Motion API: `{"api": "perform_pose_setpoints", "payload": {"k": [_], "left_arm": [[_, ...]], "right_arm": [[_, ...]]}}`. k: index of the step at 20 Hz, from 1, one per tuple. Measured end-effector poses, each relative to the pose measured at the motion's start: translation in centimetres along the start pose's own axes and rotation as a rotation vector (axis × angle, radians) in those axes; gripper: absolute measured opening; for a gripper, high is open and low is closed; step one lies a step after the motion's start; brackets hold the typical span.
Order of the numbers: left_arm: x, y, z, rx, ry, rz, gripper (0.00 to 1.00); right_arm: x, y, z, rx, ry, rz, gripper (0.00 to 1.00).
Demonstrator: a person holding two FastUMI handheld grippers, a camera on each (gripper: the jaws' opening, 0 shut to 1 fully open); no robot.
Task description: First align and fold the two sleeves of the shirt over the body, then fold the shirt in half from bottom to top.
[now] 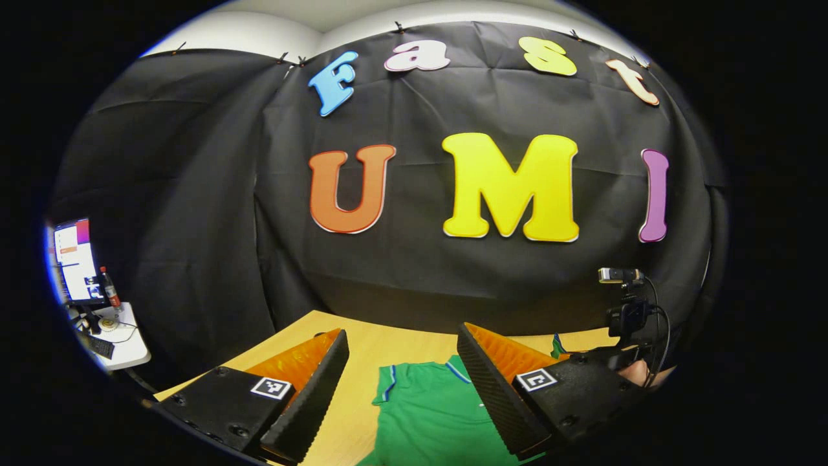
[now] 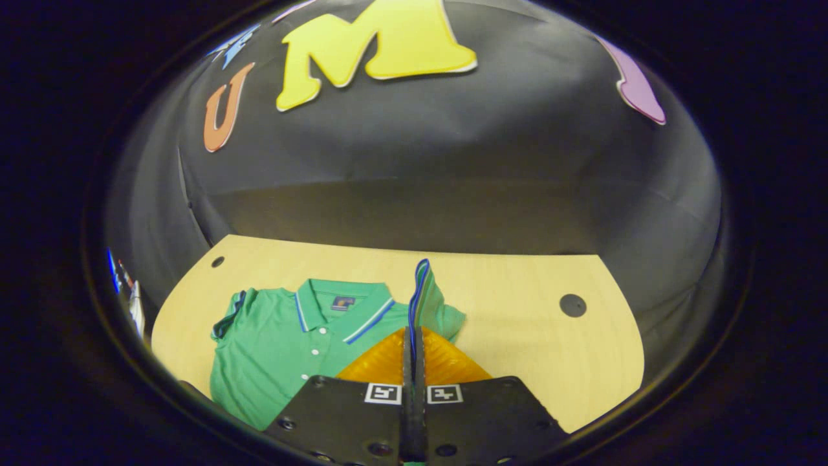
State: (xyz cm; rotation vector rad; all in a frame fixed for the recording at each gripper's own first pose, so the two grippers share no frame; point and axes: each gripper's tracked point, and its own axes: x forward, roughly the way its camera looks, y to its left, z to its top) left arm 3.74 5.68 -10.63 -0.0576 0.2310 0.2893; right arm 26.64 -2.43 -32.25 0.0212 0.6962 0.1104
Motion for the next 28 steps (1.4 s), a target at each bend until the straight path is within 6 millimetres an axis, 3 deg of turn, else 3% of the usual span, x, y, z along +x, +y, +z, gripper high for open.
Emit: {"api": "perform_pose_setpoints", "payload": {"k": [3, 7, 9, 11, 14, 15, 19, 25, 28], "left_arm": [[-0.4, 3.6, -0.4, 0.007, 0.006, 0.019, 1.00], [0.1, 6.8, -0.6, 0.022, 0.016, 0.004, 1.00], [0.7, 8.2, -0.8, 0.035, 0.016, 0.002, 1.00], [1.6, 9.0, -1.1, 0.040, 0.020, -0.008, 1.00], [2.9, 9.0, -1.3, 0.037, 0.013, -0.045, 1.00], [3.5, 8.8, -1.6, 0.039, 0.011, -0.062, 1.00], [5.9, 6.4, -4.5, 0.046, 0.036, -0.168, 1.00], [11.0, 3.0, -13.0, 0.040, 0.213, -0.272, 1.00], [14.2, 3.0, -16.6, 0.028, 0.279, -0.263, 1.00]], "right_arm": [[1.0, 4.3, -0.3, -0.021, 0.010, -0.010, 0.00], [2.2, 9.0, -1.9, -0.023, 0.033, -0.002, 0.02], [1.7, 11.1, -2.3, -0.028, 0.032, 0.022, 0.16], [0.8, 12.7, -1.9, -0.040, 0.001, 0.037, 0.43], [-1.8, 13.4, -1.1, -0.067, -0.050, 0.028, 0.83], [-2.8, 13.8, -0.6, -0.076, -0.065, 0.031, 0.86], [-8.2, 14.0, 1.1, -0.126, -0.144, 0.021, 0.94], [-16.9, 12.1, 0.8, -0.193, -0.201, -0.023, 0.98], [-20.0, 10.8, 0.1, -0.201, -0.198, -0.054, 0.96]]}}
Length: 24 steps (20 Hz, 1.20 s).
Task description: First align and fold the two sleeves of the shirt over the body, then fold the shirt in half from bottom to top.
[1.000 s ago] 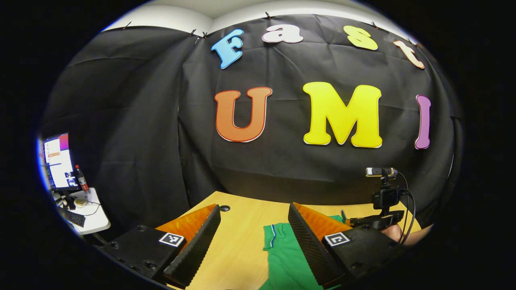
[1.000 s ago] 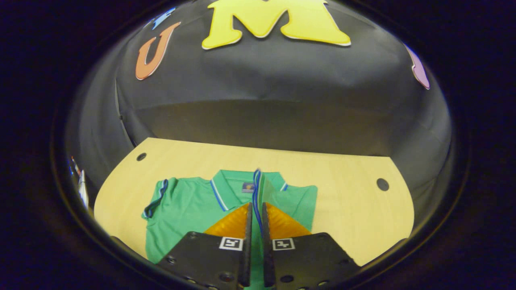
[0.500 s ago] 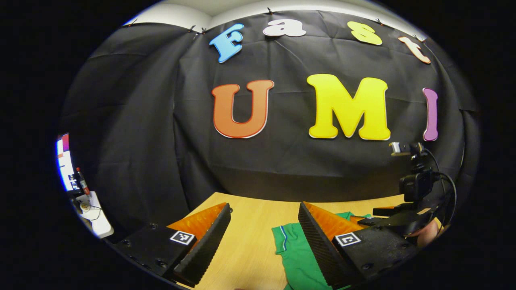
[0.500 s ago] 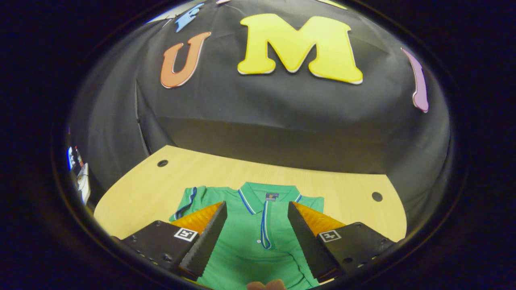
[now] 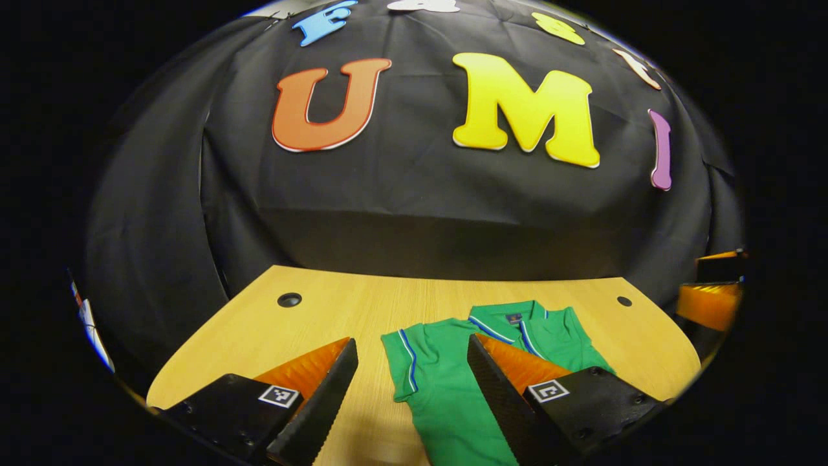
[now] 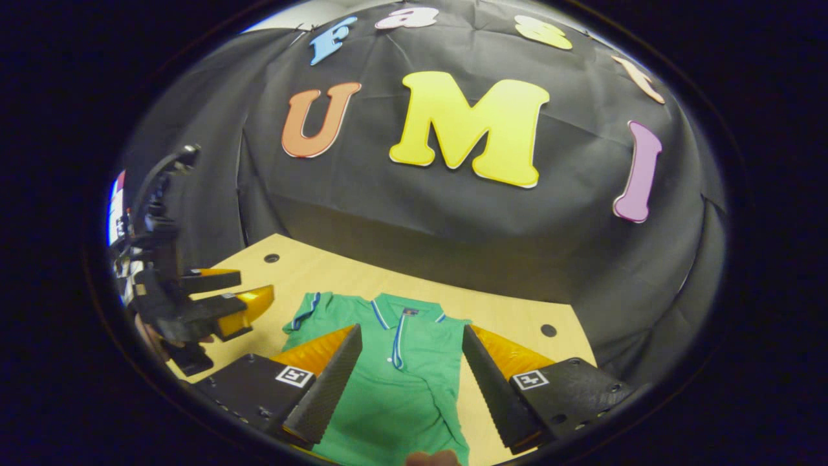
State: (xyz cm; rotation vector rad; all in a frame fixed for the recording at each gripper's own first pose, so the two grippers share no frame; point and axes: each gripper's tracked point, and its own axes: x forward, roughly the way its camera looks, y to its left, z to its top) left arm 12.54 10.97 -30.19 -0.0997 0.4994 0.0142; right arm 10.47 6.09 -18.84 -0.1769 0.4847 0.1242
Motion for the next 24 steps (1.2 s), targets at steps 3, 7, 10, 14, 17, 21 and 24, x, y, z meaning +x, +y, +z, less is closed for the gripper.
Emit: {"api": "perform_pose_setpoints", "payload": {"k": [3, 7, 10, 14, 17, 21, 24], "left_arm": [[3.4, 0.6, -2.9, 0.007, 0.070, 0.002, 1.00], [7.3, 1.3, -6.8, 0.039, 0.163, -0.002, 1.00], [9.2, 1.3, -8.5, 0.070, 0.202, -0.014, 1.00], [10.9, 1.6, -9.6, 0.100, 0.219, -0.034, 0.91], [11.2, 1.6, -10.1, 0.095, 0.227, -0.056, 0.73], [11.3, 2.2, -10.1, 0.096, 0.225, -0.039, 0.41], [11.1, 2.5, -9.9, 0.083, 0.229, -0.033, 0.22]], "right_arm": [[-1.9, -0.9, 0.0, 0.022, 0.000, -0.025, 0.96], [-2.6, -2.6, -1.9, -0.002, 0.041, -0.064, 0.96], [-2.9, -4.0, -3.2, 0.045, 0.072, -0.106, 0.98], [-2.6, -5.0, -3.6, 0.115, 0.094, -0.132, 0.96], [-2.1, -5.3, -3.6, 0.110, 0.093, -0.133, 0.98], [-1.7, -5.0, -3.8, 0.116, 0.100, -0.122, 0.95], [-1.4, -5.0, -3.6, 0.122, 0.092, -0.111, 0.98]]}}
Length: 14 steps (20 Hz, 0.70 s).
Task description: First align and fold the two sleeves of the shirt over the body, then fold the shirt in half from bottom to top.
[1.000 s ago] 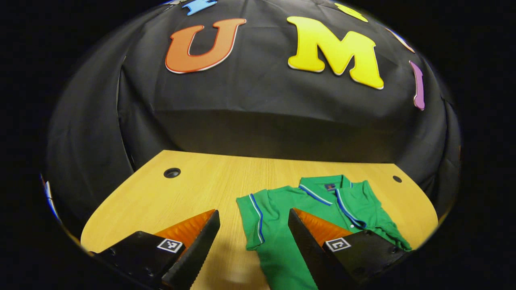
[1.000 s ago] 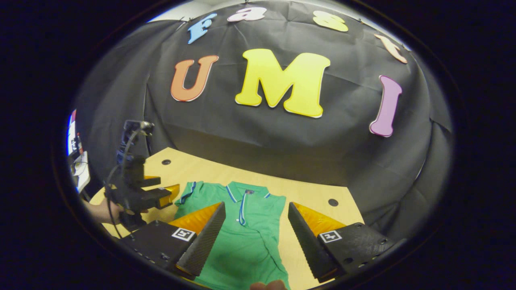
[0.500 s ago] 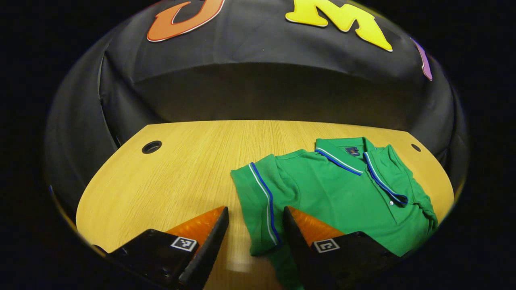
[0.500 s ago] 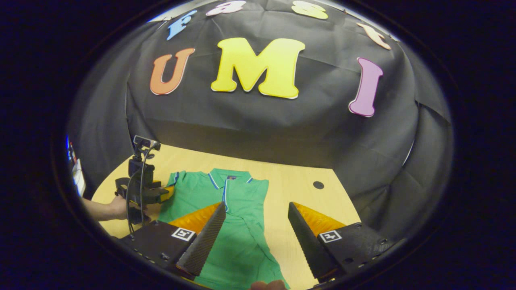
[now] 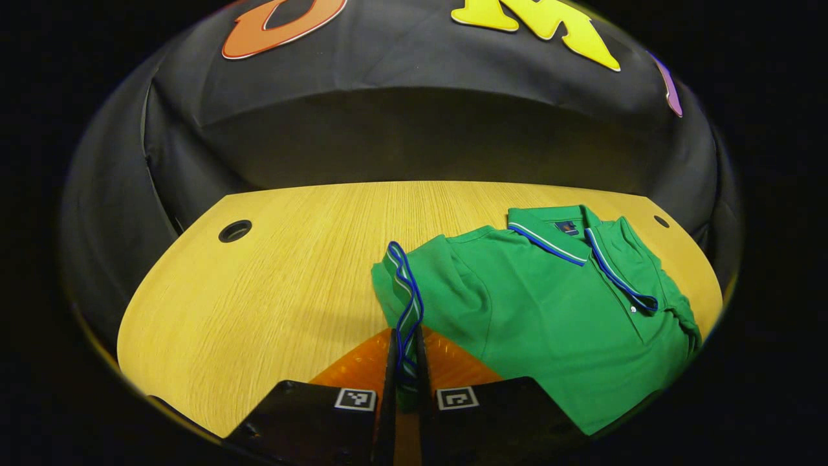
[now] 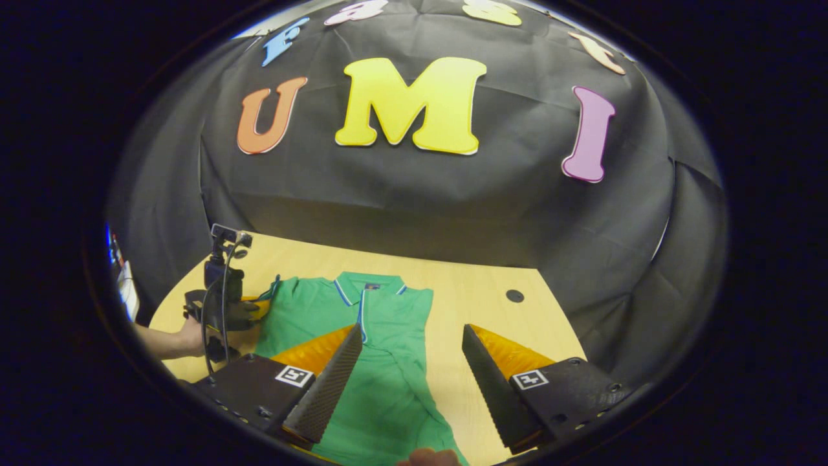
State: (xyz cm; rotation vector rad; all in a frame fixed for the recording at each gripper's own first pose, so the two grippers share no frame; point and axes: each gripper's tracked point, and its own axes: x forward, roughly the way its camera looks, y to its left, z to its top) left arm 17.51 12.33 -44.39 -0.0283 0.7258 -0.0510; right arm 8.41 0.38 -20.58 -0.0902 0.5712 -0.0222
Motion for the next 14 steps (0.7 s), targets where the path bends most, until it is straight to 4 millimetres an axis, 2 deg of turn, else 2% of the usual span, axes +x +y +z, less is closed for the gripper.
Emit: {"api": "perform_pose_setpoints", "payload": {"k": [3, 5, 7, 9, 10, 12, 13, 14], "left_arm": [[-0.4, -0.1, 0.1, -0.075, 0.017, -0.001, 0.09], [-0.9, 0.0, 0.4, -0.093, 0.021, -0.007, 0.06], [-1.5, -0.3, 1.5, -0.089, 0.003, -0.005, 0.06], [-2.9, -0.9, 3.8, -0.061, -0.045, -0.004, 0.06], [-3.7, -1.5, 4.9, -0.049, -0.069, -0.006, 0.06], [-4.8, -3.2, 6.8, -0.030, -0.101, -0.017, 0.06], [-5.1, -4.4, 7.6, -0.026, -0.109, -0.028, 0.05], [-5.2, -5.7, 8.0, -0.021, -0.112, -0.038, 0.05]], "right_arm": [[0.3, -0.3, 0.3, 0.013, -0.005, 0.001, 0.99], [0.3, -0.6, 0.4, 0.029, -0.009, 0.003, 0.95], [0.0, -1.0, 0.6, 0.036, -0.018, 0.002, 0.95], [-0.3, -1.3, 0.9, 0.040, -0.033, 0.006, 0.98], [-0.5, -1.5, 0.8, 0.047, -0.037, 0.007, 0.95], [-0.9, -1.9, 0.9, 0.067, -0.043, 0.012, 0.98], [-1.2, -2.2, 0.9, 0.072, -0.047, 0.012, 0.95], [-1.5, -2.5, 1.0, 0.076, -0.055, 0.010, 0.98]]}}
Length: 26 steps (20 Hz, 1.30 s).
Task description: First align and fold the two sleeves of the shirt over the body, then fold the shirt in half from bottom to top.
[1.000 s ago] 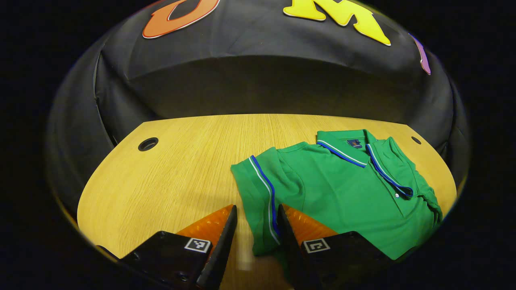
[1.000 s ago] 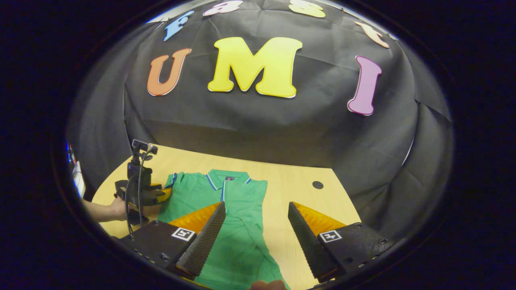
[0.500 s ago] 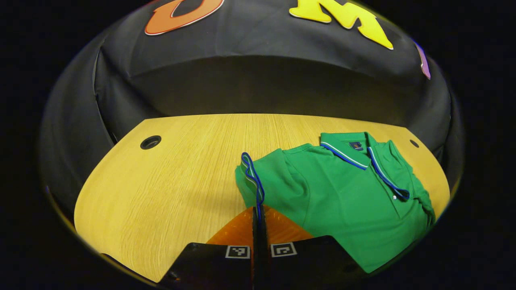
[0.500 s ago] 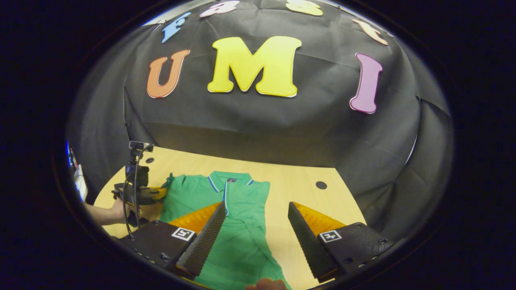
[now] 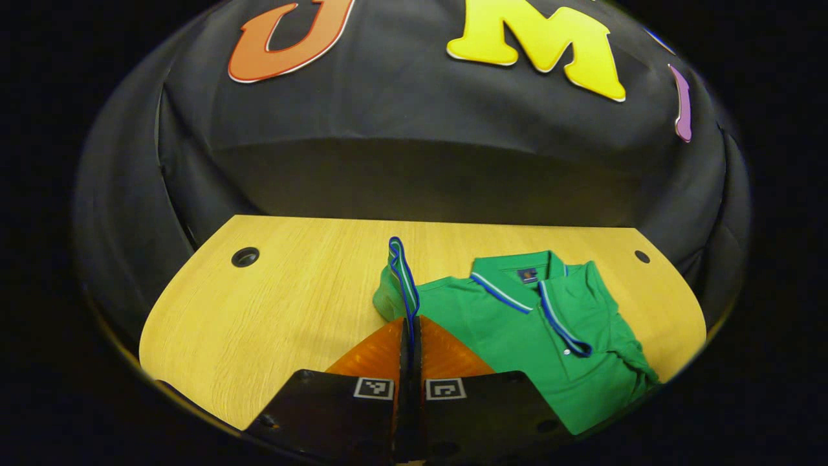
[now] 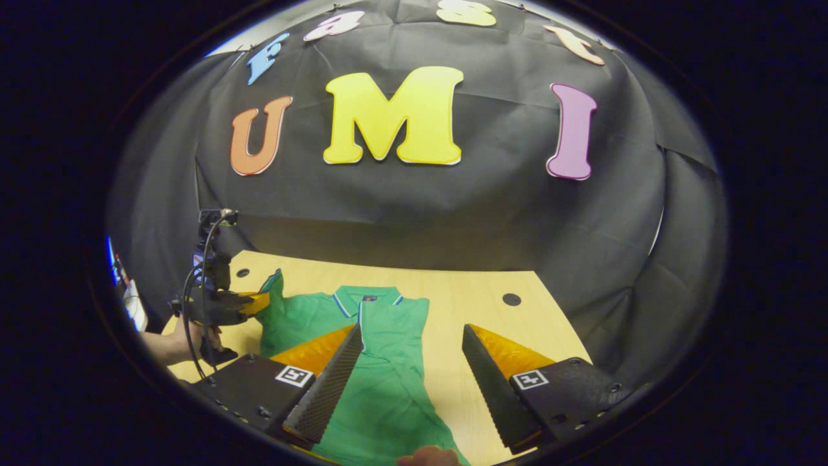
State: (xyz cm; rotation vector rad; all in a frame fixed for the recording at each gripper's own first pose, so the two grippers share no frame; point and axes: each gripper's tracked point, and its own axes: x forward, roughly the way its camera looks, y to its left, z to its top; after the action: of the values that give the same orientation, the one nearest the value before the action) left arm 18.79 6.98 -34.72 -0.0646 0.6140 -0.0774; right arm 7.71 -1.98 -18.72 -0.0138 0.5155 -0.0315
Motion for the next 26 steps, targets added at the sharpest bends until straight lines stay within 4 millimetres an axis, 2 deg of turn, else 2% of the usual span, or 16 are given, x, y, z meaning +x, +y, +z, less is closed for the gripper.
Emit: {"api": "perform_pose_setpoints", "payload": {"k": [3, 5, 6, 11, 12, 13, 15, 16, 18, 21, 22, 23, 25, 26], "left_arm": [[0.3, -3.8, 0.2, 0.022, 0.021, -0.013, 0.06], [1.0, -6.7, -0.3, 0.023, 0.041, -0.040, 0.06], [1.3, -7.8, -0.5, 0.026, 0.050, -0.044, 0.06], [2.7, -11.4, -2.0, 0.027, 0.082, -0.039, 0.10], [2.8, -12.0, -2.1, 0.031, 0.092, -0.041, 0.14], [2.9, -12.5, -2.3, 0.030, 0.092, -0.048, 0.32], [2.4, -12.5, -1.3, 0.018, 0.054, -0.036, 0.63], [1.9, -12.4, -0.6, 0.013, 0.033, -0.030, 0.95], [0.3, -11.9, 0.7, 0.011, -0.002, -0.012, 1.00], [-2.6, -11.0, 2.7, 0.004, -0.058, 0.007, 1.00], [-4.0, -10.6, 3.3, -0.002, -0.075, 0.016, 1.00], [-5.6, -10.4, 3.9, -0.008, -0.089, 0.021, 1.00], [-9.0, -9.7, 4.9, -0.001, -0.133, 0.032, 1.00], [-10.8, -9.1, 5.2, 0.006, -0.152, 0.042, 1.00]], "right_arm": [[-1.3, -1.5, 0.1, 0.004, -0.020, -0.019, 0.96], [-2.4, -3.0, 0.0, 0.012, -0.026, -0.042, 0.98], [-2.8, -3.9, -0.3, 0.019, -0.025, -0.054, 0.95], [-3.8, -7.6, -1.3, 0.060, -0.013, -0.102, 0.95], [-3.8, -7.9, -1.4, 0.068, -0.014, -0.104, 0.96], [-3.9, -8.1, -1.3, 0.072, -0.017, -0.103, 0.95], [-4.0, -8.2, -1.2, 0.061, -0.025, -0.100, 0.98], [-3.9, -8.1, -1.1, 0.054, -0.029, -0.093, 0.96], [-3.8, -7.6, -1.0, 0.045, -0.031, -0.070, 0.98], [-3.9, -6.6, -0.3, 0.025, -0.051, -0.031, 0.95], [-4.0, -5.9, 0.0, 0.022, -0.063, -0.003, 0.98], [-4.2, -5.4, 0.2, 0.015, -0.075, 0.016, 0.95], [-4.5, -5.0, -0.3, -0.009, -0.069, 0.047, 0.98], [-4.6, -4.6, -0.7, -0.022, -0.057, 0.062, 0.95]]}}
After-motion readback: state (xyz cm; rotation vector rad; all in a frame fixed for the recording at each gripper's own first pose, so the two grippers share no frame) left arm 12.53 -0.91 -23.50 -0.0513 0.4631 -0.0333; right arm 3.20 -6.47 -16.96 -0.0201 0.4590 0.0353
